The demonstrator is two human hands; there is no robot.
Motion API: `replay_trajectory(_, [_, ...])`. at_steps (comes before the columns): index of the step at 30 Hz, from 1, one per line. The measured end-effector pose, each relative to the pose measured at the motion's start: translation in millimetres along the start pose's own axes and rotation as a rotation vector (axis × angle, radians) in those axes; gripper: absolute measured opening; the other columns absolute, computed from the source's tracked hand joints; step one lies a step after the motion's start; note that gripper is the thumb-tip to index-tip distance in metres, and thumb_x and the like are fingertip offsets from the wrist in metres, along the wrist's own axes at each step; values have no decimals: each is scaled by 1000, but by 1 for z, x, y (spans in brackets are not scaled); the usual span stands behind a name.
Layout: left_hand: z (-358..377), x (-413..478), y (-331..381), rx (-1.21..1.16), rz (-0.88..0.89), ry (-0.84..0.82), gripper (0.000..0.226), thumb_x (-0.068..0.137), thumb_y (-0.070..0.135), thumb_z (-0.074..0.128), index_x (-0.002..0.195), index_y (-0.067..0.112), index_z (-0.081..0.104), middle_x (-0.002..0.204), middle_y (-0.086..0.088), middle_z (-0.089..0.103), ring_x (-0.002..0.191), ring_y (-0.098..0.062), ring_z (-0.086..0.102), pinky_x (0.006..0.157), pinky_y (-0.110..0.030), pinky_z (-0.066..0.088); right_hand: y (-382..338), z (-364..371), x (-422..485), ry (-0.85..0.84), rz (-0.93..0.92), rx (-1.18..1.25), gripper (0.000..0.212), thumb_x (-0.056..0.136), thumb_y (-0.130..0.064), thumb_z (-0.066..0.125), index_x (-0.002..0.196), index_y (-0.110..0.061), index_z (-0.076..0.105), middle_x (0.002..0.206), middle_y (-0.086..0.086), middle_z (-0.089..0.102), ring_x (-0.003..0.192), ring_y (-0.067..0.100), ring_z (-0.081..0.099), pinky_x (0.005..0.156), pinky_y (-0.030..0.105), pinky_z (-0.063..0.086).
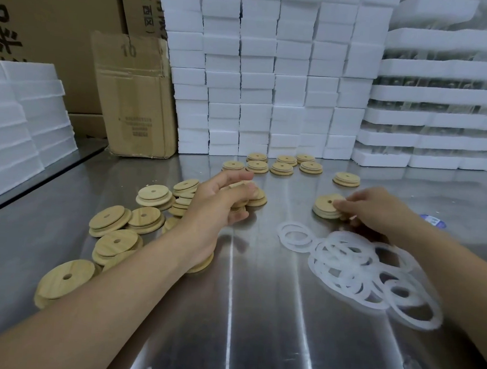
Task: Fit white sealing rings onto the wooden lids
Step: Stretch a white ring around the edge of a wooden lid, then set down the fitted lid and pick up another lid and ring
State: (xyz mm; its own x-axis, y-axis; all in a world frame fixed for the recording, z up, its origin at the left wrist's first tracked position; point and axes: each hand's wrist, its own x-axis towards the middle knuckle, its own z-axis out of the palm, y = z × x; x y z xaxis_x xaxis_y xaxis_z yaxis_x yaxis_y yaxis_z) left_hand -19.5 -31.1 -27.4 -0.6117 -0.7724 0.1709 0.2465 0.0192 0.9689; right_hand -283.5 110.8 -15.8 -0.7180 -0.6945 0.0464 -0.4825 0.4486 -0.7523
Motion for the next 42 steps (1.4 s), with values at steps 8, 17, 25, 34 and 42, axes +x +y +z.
replay_trajectory(8, [-1, 2, 0, -10, -35, 68, 16, 98, 20, 69, 108, 24, 81, 102, 2, 80, 105, -11, 74, 76, -26, 58, 5, 6, 6, 37, 2, -115, 31, 91, -44, 78, 113, -25, 68, 87, 1, 74, 78, 16, 66, 69, 32, 45])
replay_trajectory(17, [1, 1, 2, -5, -53, 78, 17, 98, 21, 68, 109, 23, 81, 103, 4, 81, 101, -9, 75, 69, -23, 58, -1, -15, 7, -268, 123, 354, 72, 94, -13, 75, 152, -43, 44, 124, -9, 75, 95, 17, 80, 112, 43, 44])
replay_trajectory(25, [1, 1, 2, -2, -64, 91, 18, 97, 23, 69, 110, 24, 81, 103, 4, 81, 106, -13, 75, 76, -28, 57, -4, -10, 5, -273, 99, 270, 70, 91, -21, 80, 149, -41, 48, 101, -18, 81, 91, 13, 80, 111, 41, 40])
replay_trajectory(34, [-10, 3, 20, 340, 344, 165, 26, 99, 6, 61, 98, 26, 78, 96, 12, 77, 90, -6, 73, 69, -21, 52, -10, 2, -6, -242, -76, 40, 13, 93, -30, 78, 103, -37, 82, 104, -6, 80, 97, 11, 72, 80, 27, 50])
replay_trajectory(42, [-37, 13, 0, 1445, 289, -109, 53, 109, 42, 46, 162, 40, 36, 172, 18, 25, 158, -16, 17, 125, -48, 27, -30, 23, -27, -448, -279, -92, 9, 89, -35, 81, 97, -33, 83, 90, -4, 80, 75, 7, 65, 76, 26, 52])
